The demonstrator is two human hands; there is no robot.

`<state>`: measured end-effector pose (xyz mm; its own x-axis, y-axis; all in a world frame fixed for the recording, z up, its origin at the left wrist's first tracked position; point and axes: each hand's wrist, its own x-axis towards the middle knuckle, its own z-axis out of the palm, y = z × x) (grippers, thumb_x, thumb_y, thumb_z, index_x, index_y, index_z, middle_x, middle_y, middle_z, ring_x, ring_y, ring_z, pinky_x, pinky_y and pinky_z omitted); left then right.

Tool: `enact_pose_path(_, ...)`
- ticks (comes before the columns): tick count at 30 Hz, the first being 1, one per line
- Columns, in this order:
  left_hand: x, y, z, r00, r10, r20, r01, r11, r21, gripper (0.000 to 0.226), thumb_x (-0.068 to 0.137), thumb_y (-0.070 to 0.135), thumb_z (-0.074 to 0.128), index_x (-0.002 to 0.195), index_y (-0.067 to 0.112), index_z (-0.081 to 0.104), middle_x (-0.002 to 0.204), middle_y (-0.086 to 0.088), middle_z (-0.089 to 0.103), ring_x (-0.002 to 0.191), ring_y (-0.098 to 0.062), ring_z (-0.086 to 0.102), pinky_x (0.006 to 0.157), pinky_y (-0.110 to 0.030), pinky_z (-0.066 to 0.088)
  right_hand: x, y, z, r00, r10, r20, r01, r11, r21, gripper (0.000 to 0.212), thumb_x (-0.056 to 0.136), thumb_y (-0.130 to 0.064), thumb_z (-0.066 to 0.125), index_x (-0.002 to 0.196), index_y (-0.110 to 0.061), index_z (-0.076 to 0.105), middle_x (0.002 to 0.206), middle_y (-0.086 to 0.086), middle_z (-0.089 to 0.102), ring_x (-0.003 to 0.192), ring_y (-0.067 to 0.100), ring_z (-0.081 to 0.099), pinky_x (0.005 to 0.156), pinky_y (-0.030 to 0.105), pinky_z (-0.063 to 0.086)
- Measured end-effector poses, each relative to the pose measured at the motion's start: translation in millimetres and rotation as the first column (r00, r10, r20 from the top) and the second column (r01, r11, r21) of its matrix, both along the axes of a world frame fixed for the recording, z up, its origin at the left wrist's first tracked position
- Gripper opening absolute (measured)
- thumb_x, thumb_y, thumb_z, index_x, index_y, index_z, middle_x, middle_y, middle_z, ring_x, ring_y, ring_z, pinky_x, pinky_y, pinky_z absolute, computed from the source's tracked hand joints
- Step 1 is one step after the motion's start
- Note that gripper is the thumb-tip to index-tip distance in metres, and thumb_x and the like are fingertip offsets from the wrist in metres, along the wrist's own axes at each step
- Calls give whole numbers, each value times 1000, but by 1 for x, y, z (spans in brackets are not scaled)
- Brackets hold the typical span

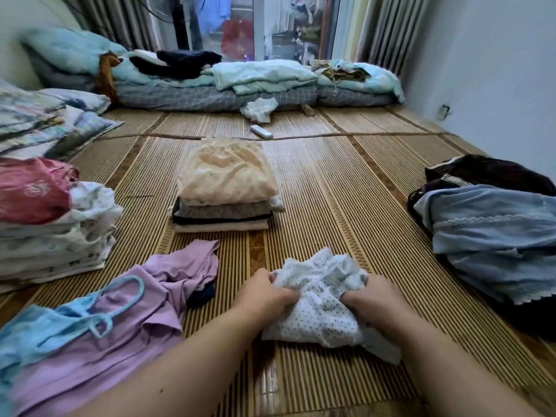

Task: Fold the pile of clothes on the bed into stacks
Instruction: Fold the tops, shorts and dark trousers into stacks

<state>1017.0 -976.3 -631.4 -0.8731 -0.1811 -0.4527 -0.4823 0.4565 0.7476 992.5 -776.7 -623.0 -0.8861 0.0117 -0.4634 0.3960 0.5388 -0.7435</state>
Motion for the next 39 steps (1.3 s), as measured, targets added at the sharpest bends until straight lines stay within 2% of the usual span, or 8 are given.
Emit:
enact_pose_path(2, 6, 0, 0, 998, 63, -19, -59, 984, 169, 43, 81, 29, 74, 115, 17, 49, 102, -1, 62, 82, -15, 69, 61, -26, 58, 4, 1, 0, 1000, -8, 15, 11, 988, -157, 16, 81, -5, 70, 95, -11, 66, 81, 9, 73, 65, 21, 73, 52, 28, 56)
enact_pose_path(7, 24, 1, -2, 980, 198, -8, -176, 887, 426, 48, 87, 31, 66, 128, 20, 43, 109, -6, 61, 88, -22, 70, 72, -37, 62, 11, 7, 9, 999, 23, 23, -13, 928, -371, 33, 78, 8, 65, 105, -9, 56, 79, 14, 74, 69, 33, 73, 51, 33, 57)
enact_pose_path(13, 38, -10, 14, 957, 254, -140, -143, 833, 534, 42, 91, 18, 61, 128, 21, 43, 115, -4, 58, 96, -24, 68, 77, -40, 61, 22, 2, 26, 996, 71, -58, -89, 891, -446, 47, 70, -6, 73, 113, -2, 55, 87, 21, 73, 75, 40, 71, 57, 41, 59)
enact_pose_path(18, 24, -56, 72, 919, 220, -327, 1, 828, 560, 35, 87, 19, 67, 116, 31, 50, 111, -4, 66, 87, -21, 72, 68, -37, 60, 8, -27, 64, 998, 27, -65, -66, 692, -719, 41, 76, -6, 67, 115, -5, 56, 97, 28, 70, 79, 47, 69, 59, 46, 58)
enact_pose_path(23, -27, -114, 148, 862, 231, -452, 52, 845, 532, 29, 87, 20, 66, 107, 36, 52, 106, -8, 68, 82, -27, 73, 69, -43, 59, -51, -86, 131, 966, 43, -256, -217, 680, -701, 40, 77, -13, 67, 116, -10, 56, 100, 23, 71, 83, 42, 70, 60, 43, 58)
enact_pose_path(28, -99, -166, 183, 813, 368, -450, -104, 854, 509, 21, 89, 21, 63, 105, 27, 50, 109, -15, 63, 89, -34, 70, 75, -54, 59, -136, -154, 171, 957, 39, -287, -226, 721, -656, 40, 76, -12, 70, 112, -4, 54, 88, 17, 72, 67, 29, 69, 54, 37, 59)
enact_pose_path(34, -160, -202, 135, 904, 374, -208, -287, 890, 355, 30, 93, 20, 59, 114, 1, 50, 106, -24, 63, 87, -40, 69, 78, -54, 58, -216, -210, 121, 947, -21, -320, -108, 920, -378, 40, 83, -10, 73, 117, -12, 52, 105, 13, 65, 89, 31, 69, 77, 45, 59)
enact_pose_path(39, -184, -207, 93, 939, 321, -125, -276, 918, 284, 32, 93, 28, 61, 114, 9, 46, 103, -21, 66, 83, -35, 72, 74, -50, 60, -252, -227, 71, 962, -2, -274, -63, 971, -229, 28, 92, -14, 63, 118, -10, 57, 103, 12, 66, 93, 31, 67, 84, 49, 57)
